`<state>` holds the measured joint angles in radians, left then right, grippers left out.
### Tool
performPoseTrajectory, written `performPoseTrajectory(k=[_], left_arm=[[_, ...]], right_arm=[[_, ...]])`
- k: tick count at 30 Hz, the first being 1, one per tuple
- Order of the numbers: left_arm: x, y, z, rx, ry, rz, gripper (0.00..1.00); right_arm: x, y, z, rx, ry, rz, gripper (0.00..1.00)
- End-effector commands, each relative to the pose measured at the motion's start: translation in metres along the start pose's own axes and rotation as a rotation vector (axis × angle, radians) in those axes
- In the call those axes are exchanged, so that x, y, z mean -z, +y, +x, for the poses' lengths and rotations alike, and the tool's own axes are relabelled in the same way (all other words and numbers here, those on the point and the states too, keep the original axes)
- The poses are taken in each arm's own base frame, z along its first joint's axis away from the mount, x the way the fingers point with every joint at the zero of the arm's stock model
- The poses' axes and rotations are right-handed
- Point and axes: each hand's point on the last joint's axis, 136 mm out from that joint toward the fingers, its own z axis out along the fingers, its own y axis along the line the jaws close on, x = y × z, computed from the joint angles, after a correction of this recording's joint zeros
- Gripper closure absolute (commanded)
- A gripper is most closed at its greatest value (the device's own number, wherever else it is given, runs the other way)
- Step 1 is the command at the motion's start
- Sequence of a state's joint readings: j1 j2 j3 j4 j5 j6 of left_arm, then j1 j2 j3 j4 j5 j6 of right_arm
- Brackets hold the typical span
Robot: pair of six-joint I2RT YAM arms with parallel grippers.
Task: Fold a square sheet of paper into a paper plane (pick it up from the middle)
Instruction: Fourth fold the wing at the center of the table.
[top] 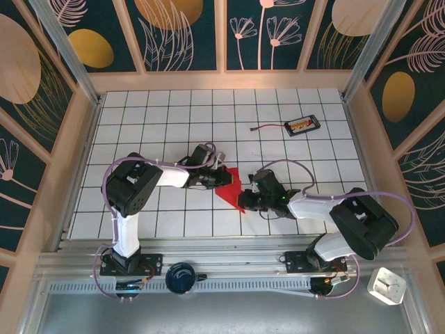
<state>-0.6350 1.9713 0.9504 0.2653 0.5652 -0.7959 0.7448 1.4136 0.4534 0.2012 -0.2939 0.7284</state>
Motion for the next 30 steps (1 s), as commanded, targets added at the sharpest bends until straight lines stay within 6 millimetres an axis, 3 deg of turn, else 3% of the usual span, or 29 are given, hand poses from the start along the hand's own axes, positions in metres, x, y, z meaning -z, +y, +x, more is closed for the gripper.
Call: performPoseTrajectory(k=[1,16,30], left_arm=[[-0.006,0.035,0.005,0.032,0.011,-0.101,0.97],[-0.006,0.034,0.006,0.032,0.011,-0.100,0.97],[-0.007,0.036,0.006,0.033,0.014,-0.106,0.97]], right_arm=[[-0.003,-0.015,0.011,0.004,0.037,0.032,0.93],[-0.005,-0.026,0.016,-0.004,0.052,0.063,0.94],[0.004,-0.046,0.047,-0.031,0.120,0.112,0.96]])
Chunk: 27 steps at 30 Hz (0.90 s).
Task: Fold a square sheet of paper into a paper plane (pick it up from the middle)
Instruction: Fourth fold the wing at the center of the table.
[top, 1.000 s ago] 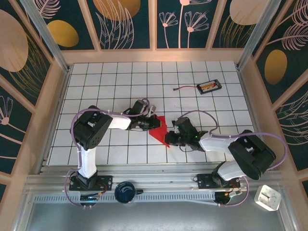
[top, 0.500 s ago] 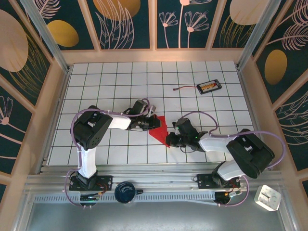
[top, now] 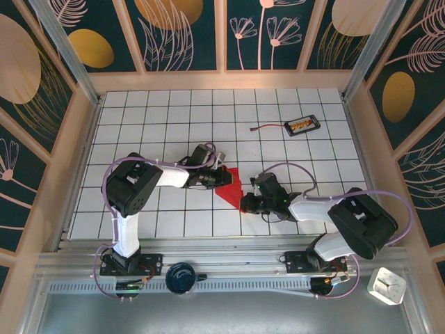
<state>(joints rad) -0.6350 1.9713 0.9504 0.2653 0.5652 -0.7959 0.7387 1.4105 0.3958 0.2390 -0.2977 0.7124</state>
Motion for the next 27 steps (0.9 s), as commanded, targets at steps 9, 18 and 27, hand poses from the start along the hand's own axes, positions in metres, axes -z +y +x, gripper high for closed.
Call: performPoseTrajectory(k=[9,18,27], left_arm=[[-0.007,0.037,0.007,0.035,0.015,-0.109,0.97],[-0.007,0.036,0.005,0.033,0.015,-0.107,0.97],[-0.008,0.036,0.005,0.037,0.017,-0.109,0.97]], right_arm=[[0.005,-0.036,0.056,-0.032,0.151,0.134,0.98],[0.011,-0.040,0.066,-0.039,0.160,0.151,1.00],[0.018,-0.030,0.055,0.009,0.135,0.143,1.00]])
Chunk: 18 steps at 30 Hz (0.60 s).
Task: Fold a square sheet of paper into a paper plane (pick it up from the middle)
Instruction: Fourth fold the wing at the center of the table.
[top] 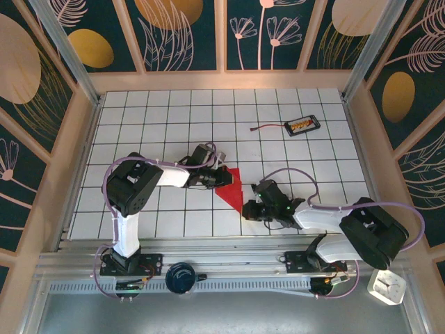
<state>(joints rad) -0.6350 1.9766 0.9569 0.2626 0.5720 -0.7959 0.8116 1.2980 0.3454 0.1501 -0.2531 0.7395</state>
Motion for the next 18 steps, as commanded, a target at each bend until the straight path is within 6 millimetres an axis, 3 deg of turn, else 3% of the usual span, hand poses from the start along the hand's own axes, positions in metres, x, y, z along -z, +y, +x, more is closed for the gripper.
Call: performPoseTrajectory(k=[1,10,18], left_arm=[[-0.006,0.037,0.005,0.035,0.010,-0.113,0.97],[-0.008,0.038,0.006,0.037,0.015,-0.114,0.97],[-0.008,0.038,0.006,0.036,0.015,-0.112,0.97]], right_arm=[[0.008,-0.021,0.022,0.000,0.089,0.096,1.00],[0.025,0.033,-0.025,0.067,-0.031,-0.056,1.00],[0.004,0.050,-0.045,0.097,-0.002,-0.110,0.99]])
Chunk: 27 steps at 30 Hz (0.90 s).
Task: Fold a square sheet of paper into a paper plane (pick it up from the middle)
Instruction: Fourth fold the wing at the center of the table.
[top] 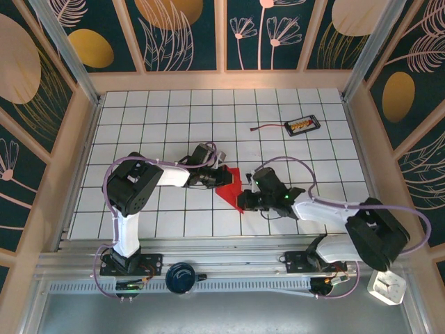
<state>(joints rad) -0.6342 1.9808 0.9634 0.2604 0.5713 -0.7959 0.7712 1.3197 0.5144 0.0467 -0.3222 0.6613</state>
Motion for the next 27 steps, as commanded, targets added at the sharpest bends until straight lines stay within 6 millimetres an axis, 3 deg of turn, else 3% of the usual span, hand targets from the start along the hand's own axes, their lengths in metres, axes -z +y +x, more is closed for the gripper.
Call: performPoseTrajectory(k=[1,7,16,27], left_arm=[[-0.007,0.039,0.008,0.039,0.017,-0.112,0.97],[-0.007,0.038,0.008,0.036,0.017,-0.110,0.97],[-0.007,0.037,0.007,0.035,0.018,-0.107,0.97],[-0.007,0.039,0.008,0.038,0.019,-0.112,0.97]], right_arm=[[-0.009,0.009,-0.013,0.037,0.008,-0.045,1.00],[-0.027,-0.003,-0.017,0.037,0.054,-0.020,1.00],[-0.033,-0.038,0.015,-0.021,0.129,0.040,1.00],[-0.025,-0.058,0.048,-0.080,0.178,0.073,1.00]])
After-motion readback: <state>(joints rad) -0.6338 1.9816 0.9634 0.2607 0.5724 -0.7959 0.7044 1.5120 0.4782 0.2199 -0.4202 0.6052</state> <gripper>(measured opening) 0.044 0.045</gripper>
